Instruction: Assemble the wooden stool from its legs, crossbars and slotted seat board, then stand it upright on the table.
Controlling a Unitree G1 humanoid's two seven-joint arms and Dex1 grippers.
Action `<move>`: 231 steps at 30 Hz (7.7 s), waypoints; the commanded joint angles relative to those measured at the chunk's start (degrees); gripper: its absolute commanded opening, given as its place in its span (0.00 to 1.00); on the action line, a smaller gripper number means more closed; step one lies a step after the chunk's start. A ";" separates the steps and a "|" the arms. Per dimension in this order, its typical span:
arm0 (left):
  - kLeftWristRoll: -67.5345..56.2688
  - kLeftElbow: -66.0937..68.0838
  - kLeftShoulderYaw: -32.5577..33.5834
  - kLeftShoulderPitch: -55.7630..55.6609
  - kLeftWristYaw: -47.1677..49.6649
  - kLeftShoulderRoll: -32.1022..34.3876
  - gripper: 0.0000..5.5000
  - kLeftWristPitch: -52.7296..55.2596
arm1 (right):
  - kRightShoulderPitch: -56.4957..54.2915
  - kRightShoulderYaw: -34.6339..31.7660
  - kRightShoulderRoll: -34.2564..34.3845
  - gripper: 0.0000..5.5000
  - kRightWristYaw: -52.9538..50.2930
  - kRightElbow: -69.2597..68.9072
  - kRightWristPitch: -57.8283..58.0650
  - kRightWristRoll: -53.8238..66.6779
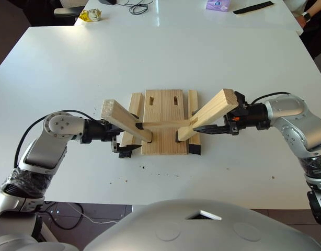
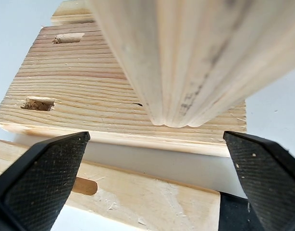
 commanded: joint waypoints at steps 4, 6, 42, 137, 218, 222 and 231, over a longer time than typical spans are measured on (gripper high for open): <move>-0.83 -2.78 -1.79 -1.95 -4.38 0.12 0.94 -3.89 | 3.64 8.61 1.39 0.37 -1.31 2.34 2.59 -7.22; -0.76 -2.18 -1.45 -2.47 -4.85 0.40 0.94 -4.33 | 3.63 8.72 1.39 0.37 -1.44 2.48 2.26 -7.41; 1.00 1.81 0.47 -3.30 -8.10 2.11 0.94 -10.71 | 1.05 12.22 1.52 0.37 -0.17 5.86 1.33 -10.32; 8.06 22.68 -8.22 -29.95 -6.75 -26.30 0.94 -1.76 | -7.42 20.93 10.04 0.37 -0.62 16.75 -3.72 -16.29; 3.31 25.66 -3.52 -36.81 -18.66 -14.21 0.94 -4.43 | -3.55 22.77 3.63 0.37 -1.82 8.53 -3.70 -14.02; 1.17 21.87 -4.03 -36.19 -21.18 -12.69 0.94 -0.67 | -4.05 22.51 3.93 0.37 -1.85 9.78 -3.91 -14.21; -1.10 16.11 -5.89 -33.52 -23.74 -10.29 0.94 1.87 | -3.62 22.46 3.81 0.37 -2.36 9.22 -3.73 -14.29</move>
